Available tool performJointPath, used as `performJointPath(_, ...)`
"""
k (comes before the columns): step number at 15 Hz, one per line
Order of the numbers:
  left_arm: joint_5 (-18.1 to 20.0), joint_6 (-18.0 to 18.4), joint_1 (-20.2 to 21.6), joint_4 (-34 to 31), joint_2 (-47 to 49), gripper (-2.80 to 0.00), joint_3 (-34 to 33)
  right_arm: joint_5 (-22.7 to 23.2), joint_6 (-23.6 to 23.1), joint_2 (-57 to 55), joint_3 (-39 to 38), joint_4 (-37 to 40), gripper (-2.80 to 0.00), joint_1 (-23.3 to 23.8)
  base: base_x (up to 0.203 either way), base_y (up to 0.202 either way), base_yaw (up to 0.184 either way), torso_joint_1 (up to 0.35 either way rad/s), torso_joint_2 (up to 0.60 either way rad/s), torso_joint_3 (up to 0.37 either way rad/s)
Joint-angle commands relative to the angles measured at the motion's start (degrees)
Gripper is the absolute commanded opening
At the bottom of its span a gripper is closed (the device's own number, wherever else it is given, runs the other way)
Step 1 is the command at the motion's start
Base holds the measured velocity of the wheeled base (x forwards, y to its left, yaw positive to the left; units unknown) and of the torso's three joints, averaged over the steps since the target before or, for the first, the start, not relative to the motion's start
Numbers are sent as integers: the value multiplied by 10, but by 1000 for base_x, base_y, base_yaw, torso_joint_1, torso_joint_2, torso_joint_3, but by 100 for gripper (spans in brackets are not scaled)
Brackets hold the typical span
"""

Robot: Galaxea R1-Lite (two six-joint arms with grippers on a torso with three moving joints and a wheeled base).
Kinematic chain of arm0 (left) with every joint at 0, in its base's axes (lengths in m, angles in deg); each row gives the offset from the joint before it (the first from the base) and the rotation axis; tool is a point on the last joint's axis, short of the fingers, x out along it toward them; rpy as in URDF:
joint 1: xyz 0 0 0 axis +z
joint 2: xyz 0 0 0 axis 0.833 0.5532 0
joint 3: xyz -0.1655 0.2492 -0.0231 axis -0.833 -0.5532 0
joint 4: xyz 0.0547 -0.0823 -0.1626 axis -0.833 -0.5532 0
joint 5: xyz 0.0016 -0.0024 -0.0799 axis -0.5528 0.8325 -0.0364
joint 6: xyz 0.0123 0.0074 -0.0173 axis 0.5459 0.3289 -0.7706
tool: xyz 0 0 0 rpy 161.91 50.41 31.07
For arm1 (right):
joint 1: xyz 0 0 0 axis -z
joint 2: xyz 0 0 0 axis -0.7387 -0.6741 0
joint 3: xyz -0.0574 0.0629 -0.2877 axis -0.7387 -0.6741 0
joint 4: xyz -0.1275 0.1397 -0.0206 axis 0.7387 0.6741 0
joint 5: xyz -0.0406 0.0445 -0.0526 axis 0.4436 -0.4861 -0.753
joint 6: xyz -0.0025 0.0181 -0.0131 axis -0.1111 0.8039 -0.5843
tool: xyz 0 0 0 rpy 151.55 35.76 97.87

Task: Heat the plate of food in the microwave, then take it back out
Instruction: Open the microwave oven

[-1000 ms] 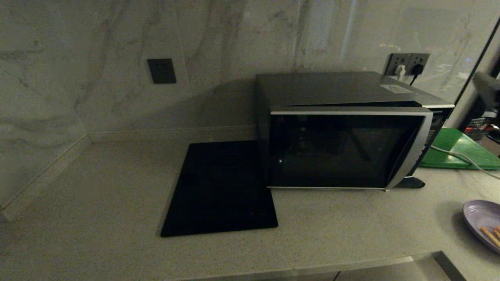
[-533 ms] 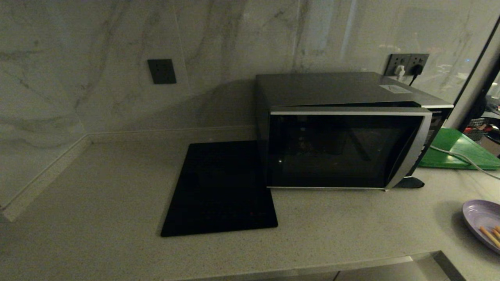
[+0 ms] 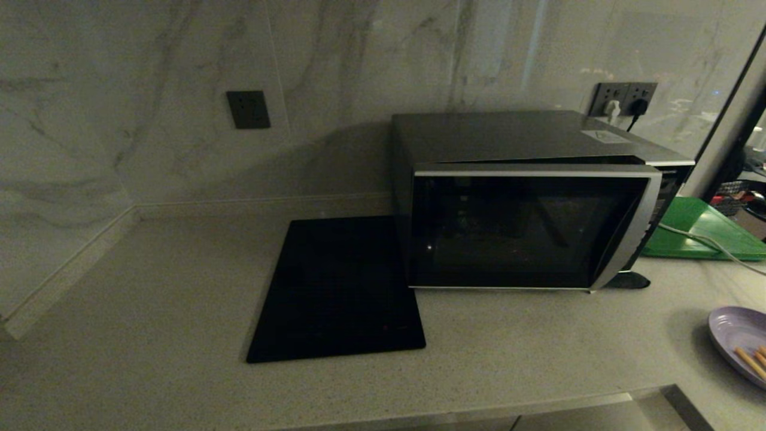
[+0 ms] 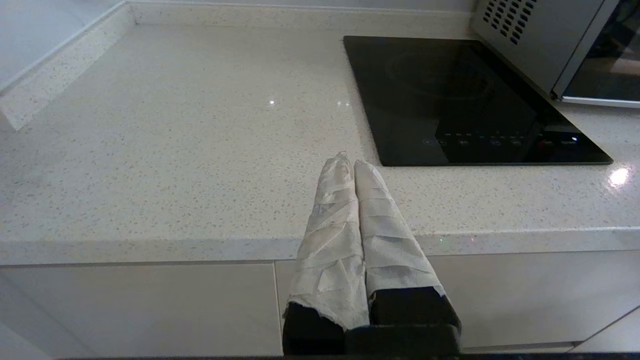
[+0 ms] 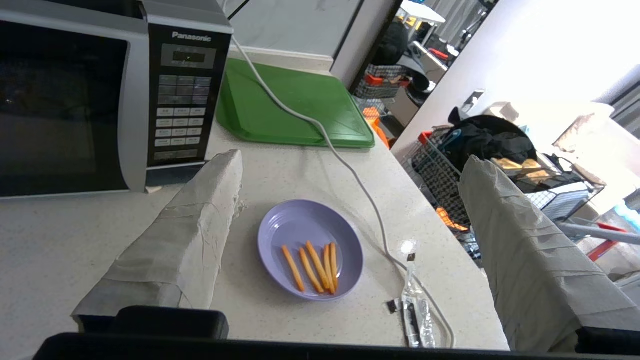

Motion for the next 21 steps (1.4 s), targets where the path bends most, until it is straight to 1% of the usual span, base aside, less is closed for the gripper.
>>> performJointPath(1, -1, 0, 0, 0, 0, -280, 0, 6, 0, -22, 3, -3, 0, -1, 0, 0, 0, 0, 0, 0)
performJointPath(3, 0, 0, 0, 0, 0, -280, 0, 41, 1, -39, -3, -48, 0, -1, 0, 0, 0, 0, 0, 0)
performJointPath(4, -1, 0, 0, 0, 0, -280, 0, 50, -1, -41, -14, -67, -231, -1, 0, 0, 0, 0, 0, 0)
performJointPath(5, -1, 0, 0, 0, 0, -280, 0, 51, -1, -42, -20, -70, -280, -1, 0, 0, 0, 0, 0, 0)
performJointPath(6, -1, 0, 0, 0, 0, -280, 0, 51, 1, -47, -18, -70, -280, -1, 0, 0, 0, 0, 0, 0)
performJointPath(8, 0, 0, 0, 0, 0, -280, 0, 57, 40, -65, -13, -69, -280, -1, 0, 0, 0, 0, 0, 0)
performJointPath(10, -1, 0, 0, 0, 0, -280, 0, 70, 54, -98, -10, -69, -280, -1, 0, 0, 0, 0, 0, 0)
performJointPath(11, 0, 0, 0, 0, 0, -280, 0, 71, 70, -125, 1, -69, -280, -1, 0, 0, 0, 0, 0, 0)
performJointPath(13, 0, 0, 0, 0, 0, -280, 0, 74, 127, -189, 58, -53, -280, -12, 0, 0, 0, 0, 0, 0)
performJointPath(14, 0, 0, 0, 0, 0, -280, 0, 78, 157, -211, 93, -22, -280, -20, 0, 0, 0, 0, 0, 0)
performJointPath(15, 0, 0, 0, 0, 0, -280, 0, 96, 186, -234, 129, 24, -280, -27, 0, 0, 0, 0, 0, 0)
performJointPath(17, 0, 0, 0, 0, 0, -280, 0, 137, 222, -284, 198, 114, -280, -30, 0, 0, 0, 0, 0, 0)
performJointPath(19, -1, 0, 0, 0, 0, -280, 0, 184, 246, -333, 268, 210, -280, -31, 0, 0, 0, 0, 0, 0)
performJointPath(21, 0, 0, 0, 0, 0, -280, 0, 217, 252, -371, 297, 272, -280, -32, 0, 0, 0, 0, 0, 0)
